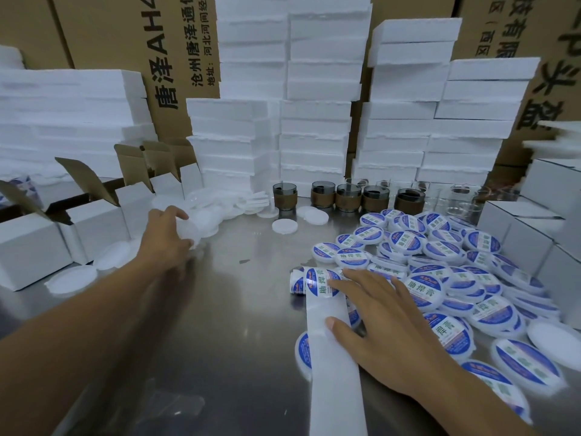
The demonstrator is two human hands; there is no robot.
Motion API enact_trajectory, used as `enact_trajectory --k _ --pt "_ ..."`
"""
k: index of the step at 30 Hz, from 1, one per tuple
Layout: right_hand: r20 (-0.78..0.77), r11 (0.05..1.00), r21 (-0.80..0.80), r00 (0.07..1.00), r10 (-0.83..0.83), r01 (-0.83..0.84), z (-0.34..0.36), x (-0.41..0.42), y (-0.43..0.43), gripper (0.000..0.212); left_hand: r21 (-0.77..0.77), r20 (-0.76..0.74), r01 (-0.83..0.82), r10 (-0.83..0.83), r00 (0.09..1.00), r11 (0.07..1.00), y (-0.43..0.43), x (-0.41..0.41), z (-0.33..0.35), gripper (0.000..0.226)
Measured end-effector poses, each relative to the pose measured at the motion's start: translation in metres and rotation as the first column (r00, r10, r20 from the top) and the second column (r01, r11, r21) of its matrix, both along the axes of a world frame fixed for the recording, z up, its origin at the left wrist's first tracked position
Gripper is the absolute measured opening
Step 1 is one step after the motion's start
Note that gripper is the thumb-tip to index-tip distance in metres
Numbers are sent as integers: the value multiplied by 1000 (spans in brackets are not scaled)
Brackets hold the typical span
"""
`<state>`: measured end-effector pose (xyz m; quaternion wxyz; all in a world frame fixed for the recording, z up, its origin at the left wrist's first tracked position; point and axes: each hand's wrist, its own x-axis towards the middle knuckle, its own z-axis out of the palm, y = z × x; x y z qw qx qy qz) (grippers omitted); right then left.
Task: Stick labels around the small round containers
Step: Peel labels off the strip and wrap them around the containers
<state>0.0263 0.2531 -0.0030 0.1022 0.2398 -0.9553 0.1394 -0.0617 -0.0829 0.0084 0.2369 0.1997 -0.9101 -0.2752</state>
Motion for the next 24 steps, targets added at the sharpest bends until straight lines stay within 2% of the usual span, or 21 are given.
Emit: enact_trajectory --k 4,8,10,12,15,18,21,24 --pt "4 1000 -10 1000 4 -4 0 1 0 54 120 -82 110 -100 992 987 21 7 8 53" --pt "26 1000 -23 1000 11 -11 2 1 -1 55 279 -221 314 -258 941 908 58 20 16 37" --pt "47 999 -33 999 28 -27 3 1 -1 56 510 -255 393 -302 919 765 86 27 19 34" --pt "65 998 -44 997 50 -47 4 2 0 57 720 -272 443 -369 889 535 112 33 21 29" --pt "74 996 -58 995 70 -65 3 3 1 58 845 -311 461 -454 835 269 142 44 22 20" --pt "91 995 -73 993 74 -67 3 3 0 57 901 -379 433 -428 820 32 156 50 20 21" --pt "78 992 -104 993 84 -76 3 3 0 55 923 -380 375 -376 845 -92 160 54 16 18" --pt "40 977 -205 996 75 -65 3 3 -2 60 917 -399 374 -375 837 -142 159 56 13 19"
